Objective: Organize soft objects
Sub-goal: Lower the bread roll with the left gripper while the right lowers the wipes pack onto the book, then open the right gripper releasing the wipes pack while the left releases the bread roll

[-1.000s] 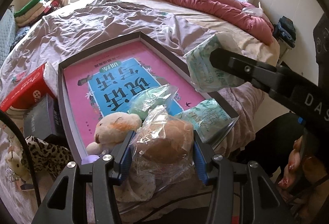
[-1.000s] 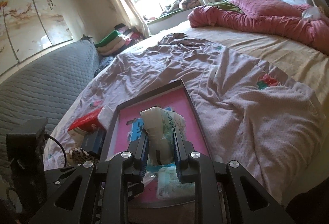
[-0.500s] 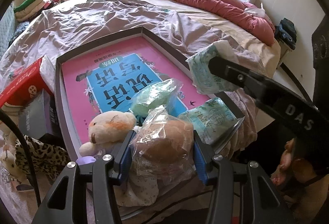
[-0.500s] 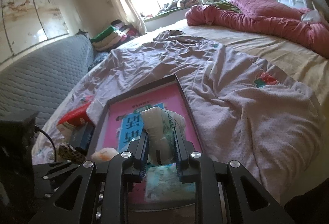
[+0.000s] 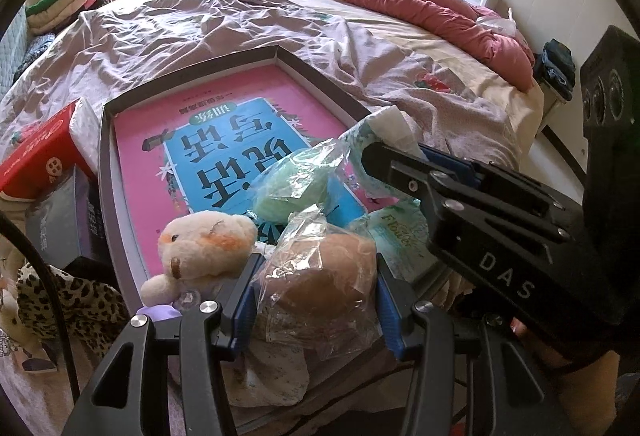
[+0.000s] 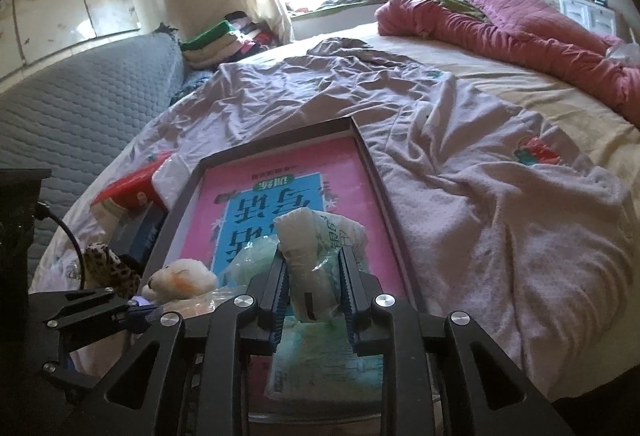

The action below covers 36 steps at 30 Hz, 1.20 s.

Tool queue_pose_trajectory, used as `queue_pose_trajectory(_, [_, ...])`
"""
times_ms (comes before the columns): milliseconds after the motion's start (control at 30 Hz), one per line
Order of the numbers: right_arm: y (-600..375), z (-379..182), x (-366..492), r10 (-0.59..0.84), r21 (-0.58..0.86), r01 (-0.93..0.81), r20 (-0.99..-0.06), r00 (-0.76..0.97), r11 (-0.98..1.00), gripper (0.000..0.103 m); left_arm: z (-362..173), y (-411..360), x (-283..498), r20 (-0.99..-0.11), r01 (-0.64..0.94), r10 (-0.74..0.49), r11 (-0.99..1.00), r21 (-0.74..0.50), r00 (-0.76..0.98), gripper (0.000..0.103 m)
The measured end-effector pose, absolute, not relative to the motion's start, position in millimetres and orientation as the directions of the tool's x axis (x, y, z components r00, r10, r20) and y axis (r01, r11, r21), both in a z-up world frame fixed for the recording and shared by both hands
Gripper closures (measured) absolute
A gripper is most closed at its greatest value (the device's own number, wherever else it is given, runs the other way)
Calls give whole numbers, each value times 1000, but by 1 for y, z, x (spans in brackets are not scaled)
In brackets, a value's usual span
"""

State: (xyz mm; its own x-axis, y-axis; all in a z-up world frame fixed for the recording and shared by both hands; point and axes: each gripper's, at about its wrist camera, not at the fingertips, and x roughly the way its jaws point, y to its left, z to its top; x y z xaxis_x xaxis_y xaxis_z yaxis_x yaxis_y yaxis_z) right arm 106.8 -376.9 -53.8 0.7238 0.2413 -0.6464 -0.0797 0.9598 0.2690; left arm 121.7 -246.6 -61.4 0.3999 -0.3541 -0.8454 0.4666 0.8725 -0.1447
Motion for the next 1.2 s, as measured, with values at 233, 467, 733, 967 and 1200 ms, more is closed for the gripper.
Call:
queue_pose_trajectory(233, [-379,-56,107,312,356,-95,-626,715,930,66,-62,-245,123,-844,465,-357,873,-149,400,51])
queue_pose_trajectory(467, [-383,-60,108,376,444,-93,-607,700,891,56,-62,-244,124,-844,464,-357,873,-150,399,51])
queue_pose_trajectory(733, [-396,-56,101,390,508,-58,-576,719,859,48,-63,-242,125,-845,458,-360,875,-159,394,50])
queue_pose_trajectory(967, [-406,-51,94,369,519,-29,-565,738,854,45,-64,-243,125,-846,456,-362,875,-163,392,50])
queue_pose_trajectory(1200, [-412,-49,89,353,522,-10,-562,748,853,45,-65,-247,130,-850,460,-361,873,-164,383,48])
